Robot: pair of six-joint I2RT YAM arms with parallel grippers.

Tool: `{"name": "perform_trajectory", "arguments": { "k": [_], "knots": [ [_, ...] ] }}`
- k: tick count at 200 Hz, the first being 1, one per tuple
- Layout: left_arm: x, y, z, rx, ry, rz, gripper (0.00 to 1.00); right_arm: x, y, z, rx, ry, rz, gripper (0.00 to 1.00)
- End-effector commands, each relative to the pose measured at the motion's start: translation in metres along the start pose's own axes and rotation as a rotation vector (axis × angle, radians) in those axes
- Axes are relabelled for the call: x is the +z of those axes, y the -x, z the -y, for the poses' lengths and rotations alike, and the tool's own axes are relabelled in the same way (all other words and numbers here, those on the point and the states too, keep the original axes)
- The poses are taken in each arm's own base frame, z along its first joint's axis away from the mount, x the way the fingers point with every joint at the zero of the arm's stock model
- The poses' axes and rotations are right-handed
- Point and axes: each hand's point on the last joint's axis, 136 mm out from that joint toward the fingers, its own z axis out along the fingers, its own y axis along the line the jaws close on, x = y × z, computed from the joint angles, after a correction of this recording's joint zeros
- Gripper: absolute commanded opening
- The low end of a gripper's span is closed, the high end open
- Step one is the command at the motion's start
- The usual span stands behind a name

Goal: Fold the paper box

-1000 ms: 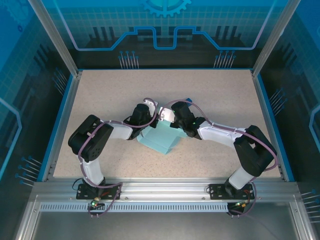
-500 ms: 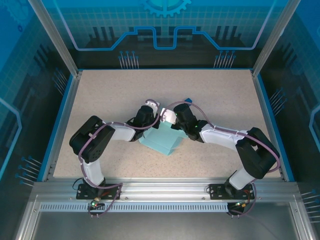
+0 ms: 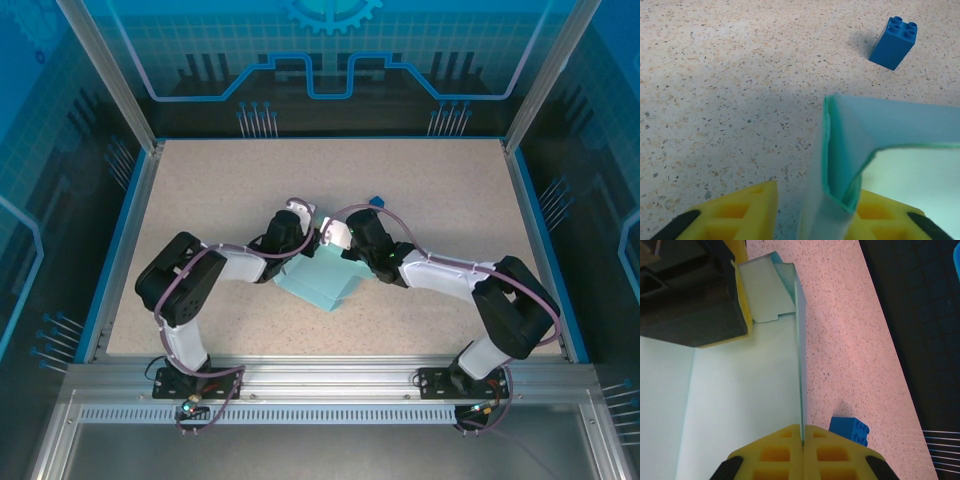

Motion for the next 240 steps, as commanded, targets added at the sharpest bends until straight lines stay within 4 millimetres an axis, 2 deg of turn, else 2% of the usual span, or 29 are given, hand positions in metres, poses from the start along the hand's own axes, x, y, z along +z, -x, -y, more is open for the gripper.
{"name": "perform_trajectory", "arguments": {
  "k": [1, 26, 49, 124, 193, 240],
  "knots": [
    [-0.01, 0.007, 0.001, -0.009, -0.016, 0.025, 0.38, -0.008, 0.008, 0.007, 0.029, -0.023, 0.025, 0.0],
    [-0.015, 0.004, 0.002, -0.01, -0.023, 0.009, 0.44, -0.008, 0.007, 0.01, 0.028, -0.029, 0.018, 0.0],
    [-0.015, -0.004, -0.001, -0.002, -0.008, -0.008, 0.44, -0.008, 0.006, 0.012, 0.031, -0.031, 0.016, 0.0],
    [-0.013, -0.026, -0.012, -0.015, -0.005, -0.058, 0.31, -0.007, 0.003, 0.009, 0.011, -0.012, 0.01, 0.0],
    [0.004, -0.045, -0.016, -0.025, -0.019, -0.122, 0.32, -0.006, 0.006, 0.002, 0.018, 0.02, 0.025, 0.0],
    [0.008, -0.045, -0.024, -0.031, 0.026, -0.107, 0.21, -0.003, 0.005, -0.003, 0.013, 0.032, 0.019, 0.0]
  ]
}}
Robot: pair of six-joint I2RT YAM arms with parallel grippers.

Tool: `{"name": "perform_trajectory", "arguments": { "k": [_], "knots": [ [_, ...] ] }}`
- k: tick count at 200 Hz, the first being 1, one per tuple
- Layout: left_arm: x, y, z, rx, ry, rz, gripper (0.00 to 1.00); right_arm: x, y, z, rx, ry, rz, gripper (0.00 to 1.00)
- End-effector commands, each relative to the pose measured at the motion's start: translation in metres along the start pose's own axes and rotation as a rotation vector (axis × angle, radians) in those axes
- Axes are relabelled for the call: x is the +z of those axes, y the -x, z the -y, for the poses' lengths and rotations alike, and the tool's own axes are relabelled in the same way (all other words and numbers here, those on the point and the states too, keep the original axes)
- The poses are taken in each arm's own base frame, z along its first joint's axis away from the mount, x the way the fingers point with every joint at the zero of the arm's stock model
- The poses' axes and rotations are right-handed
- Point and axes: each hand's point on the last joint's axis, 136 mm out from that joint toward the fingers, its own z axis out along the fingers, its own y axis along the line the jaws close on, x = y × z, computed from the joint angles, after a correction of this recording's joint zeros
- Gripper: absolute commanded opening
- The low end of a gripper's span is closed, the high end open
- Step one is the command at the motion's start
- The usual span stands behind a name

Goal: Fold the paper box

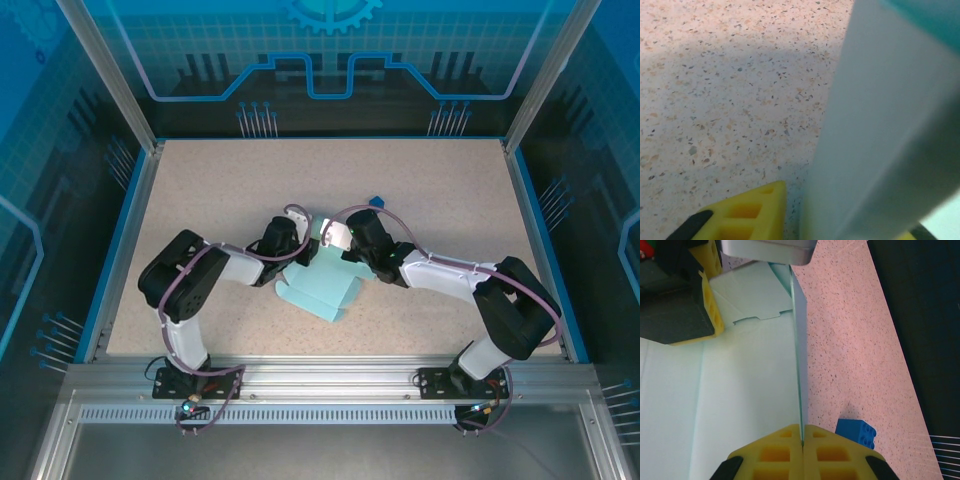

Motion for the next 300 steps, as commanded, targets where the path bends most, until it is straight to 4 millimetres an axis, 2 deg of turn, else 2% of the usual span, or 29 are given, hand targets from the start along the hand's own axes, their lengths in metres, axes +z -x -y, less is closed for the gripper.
{"name": "perform_trajectory", "arguments": {
  "k": [1, 41, 56, 89, 103, 127, 151, 179, 235, 271, 300],
  "knots": [
    [0.005, -0.007, -0.019, -0.022, 0.071, -0.013, 0.21, -0.002, 0.005, 0.002, 0.017, -0.001, 0.013, 0.0],
    [0.004, 0.009, -0.032, -0.1, 0.164, 0.037, 0.03, -0.003, 0.007, -0.005, 0.018, 0.01, 0.008, 0.0],
    [0.005, 0.01, -0.04, -0.125, 0.221, 0.04, 0.0, -0.004, 0.009, -0.008, 0.023, 0.01, 0.006, 0.0],
    [0.004, 0.007, -0.055, -0.154, 0.342, 0.037, 0.0, -0.005, 0.012, -0.017, 0.013, 0.009, 0.006, 0.0],
    [0.006, 0.009, -0.05, -0.161, 0.315, 0.038, 0.0, -0.005, 0.01, -0.018, 0.009, -0.002, 0.0, 0.0],
    [0.008, 0.019, -0.029, -0.147, 0.188, 0.062, 0.0, -0.003, 0.003, -0.011, 0.004, -0.036, -0.019, 0.0],
    [0.004, 0.026, -0.015, -0.138, 0.084, 0.08, 0.11, -0.002, -0.001, -0.006, 0.0, -0.056, -0.029, 0.0],
    [-0.002, 0.033, -0.007, -0.118, 0.035, 0.093, 0.27, -0.001, -0.002, -0.003, -0.006, -0.062, -0.035, 0.0],
    [-0.016, 0.05, -0.002, -0.079, 0.004, 0.119, 0.43, 0.001, -0.007, -0.003, -0.023, -0.06, -0.052, 0.0],
    [-0.018, 0.057, 0.0, -0.058, -0.003, 0.125, 0.47, 0.001, -0.006, -0.003, -0.026, -0.057, -0.051, 0.0],
    [-0.015, 0.058, -0.002, -0.028, 0.008, 0.125, 0.35, 0.0, -0.005, -0.001, -0.025, -0.057, -0.049, 0.0]
  ]
}}
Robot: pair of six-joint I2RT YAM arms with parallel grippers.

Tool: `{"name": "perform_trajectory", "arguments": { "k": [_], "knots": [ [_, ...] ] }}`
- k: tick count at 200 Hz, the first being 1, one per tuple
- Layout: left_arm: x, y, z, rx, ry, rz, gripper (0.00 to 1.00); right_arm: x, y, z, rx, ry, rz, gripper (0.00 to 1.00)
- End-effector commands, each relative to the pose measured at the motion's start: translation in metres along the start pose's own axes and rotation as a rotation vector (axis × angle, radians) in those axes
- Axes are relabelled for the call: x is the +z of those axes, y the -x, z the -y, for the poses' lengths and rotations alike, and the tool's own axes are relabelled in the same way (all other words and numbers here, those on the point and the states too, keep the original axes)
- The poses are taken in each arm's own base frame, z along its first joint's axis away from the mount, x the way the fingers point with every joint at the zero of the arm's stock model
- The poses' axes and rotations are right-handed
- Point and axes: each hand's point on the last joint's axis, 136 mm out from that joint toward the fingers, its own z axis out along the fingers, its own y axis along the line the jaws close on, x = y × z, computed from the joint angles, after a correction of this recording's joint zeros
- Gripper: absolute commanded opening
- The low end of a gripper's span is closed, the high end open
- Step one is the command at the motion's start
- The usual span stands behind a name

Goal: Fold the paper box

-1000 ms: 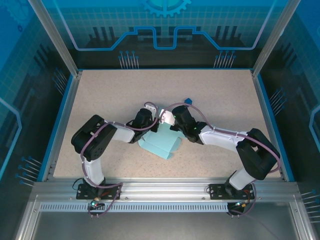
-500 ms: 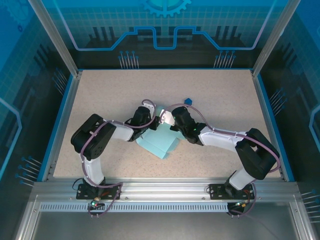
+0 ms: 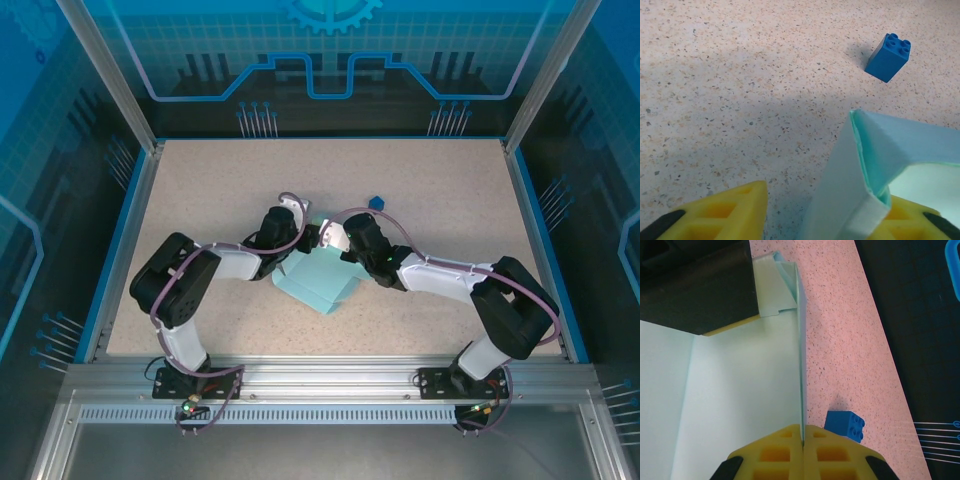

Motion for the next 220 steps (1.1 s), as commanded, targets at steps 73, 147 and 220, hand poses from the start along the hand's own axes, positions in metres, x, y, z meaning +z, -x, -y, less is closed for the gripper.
{"name": "perform_trajectory", "arguments": {
  "k": [73, 147, 220],
  "knots": [
    [0.0, 0.012, 0.0, 0.09, -0.013, 0.038, 0.1, 0.002, 0.002, -0.002, -0.008, 0.012, -0.01, 0.0],
    [-0.005, 0.012, 0.012, 0.142, -0.042, 0.057, 0.0, -0.012, 0.015, 0.01, 0.117, 0.047, 0.035, 0.26],
    [-0.011, -0.007, 0.033, 0.221, -0.121, 0.122, 0.0, -0.068, 0.042, 0.019, 0.535, 0.366, 0.228, 0.48]
  ]
}}
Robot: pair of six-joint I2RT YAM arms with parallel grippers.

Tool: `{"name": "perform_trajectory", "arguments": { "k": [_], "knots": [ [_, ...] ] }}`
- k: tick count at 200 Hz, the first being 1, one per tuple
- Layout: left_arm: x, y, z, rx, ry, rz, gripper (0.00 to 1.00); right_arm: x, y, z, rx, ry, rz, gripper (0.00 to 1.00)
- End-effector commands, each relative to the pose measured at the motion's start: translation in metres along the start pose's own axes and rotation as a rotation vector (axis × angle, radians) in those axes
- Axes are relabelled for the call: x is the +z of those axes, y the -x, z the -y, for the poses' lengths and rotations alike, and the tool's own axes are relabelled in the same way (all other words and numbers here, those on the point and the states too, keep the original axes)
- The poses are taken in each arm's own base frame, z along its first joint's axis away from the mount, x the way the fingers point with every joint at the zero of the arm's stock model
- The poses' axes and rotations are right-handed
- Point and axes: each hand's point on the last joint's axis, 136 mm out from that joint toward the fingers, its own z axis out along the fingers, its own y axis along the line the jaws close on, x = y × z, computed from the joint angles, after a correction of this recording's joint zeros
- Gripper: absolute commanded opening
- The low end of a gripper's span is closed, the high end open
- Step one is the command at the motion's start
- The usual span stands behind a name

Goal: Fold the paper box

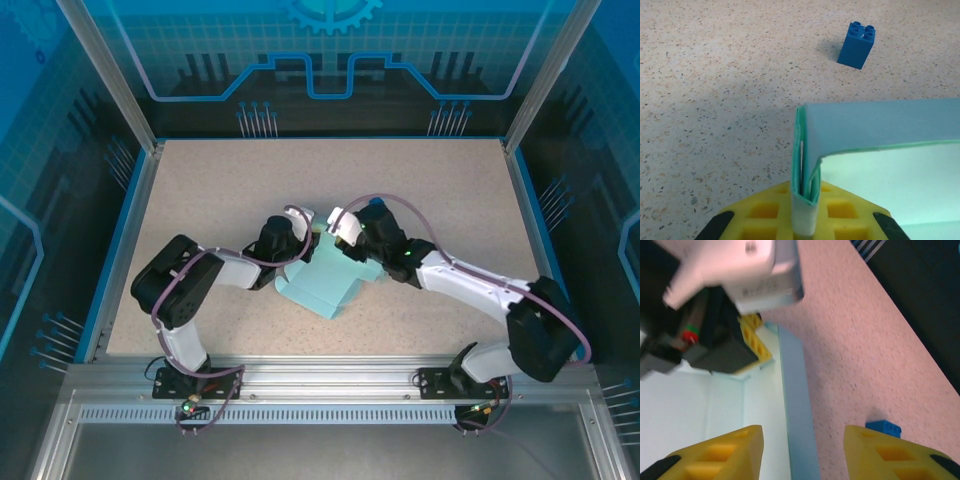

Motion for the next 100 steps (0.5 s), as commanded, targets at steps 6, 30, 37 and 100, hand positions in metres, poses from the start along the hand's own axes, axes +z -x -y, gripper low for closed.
{"name": "perform_trajectory", "arguments": {
  "k": [6, 30, 37, 100],
  "knots": [
    [-0.002, 0.005, 0.016, 0.065, -0.049, 0.061, 0.0, -0.016, 0.016, 0.001, 0.275, 0.193, 0.068, 0.48],
    [-0.001, 0.001, 0.024, 0.083, -0.072, 0.057, 0.0, -0.002, 0.014, 0.02, 0.453, 0.267, 0.052, 0.48],
    [-0.002, 0.0, 0.024, 0.086, -0.073, 0.061, 0.0, 0.005, 0.013, 0.024, 0.49, 0.281, 0.044, 0.48],
    [-0.001, -0.015, 0.029, 0.11, -0.095, 0.067, 0.0, 0.077, 0.005, 0.03, 0.682, 0.373, -0.063, 0.47]
  ]
}}
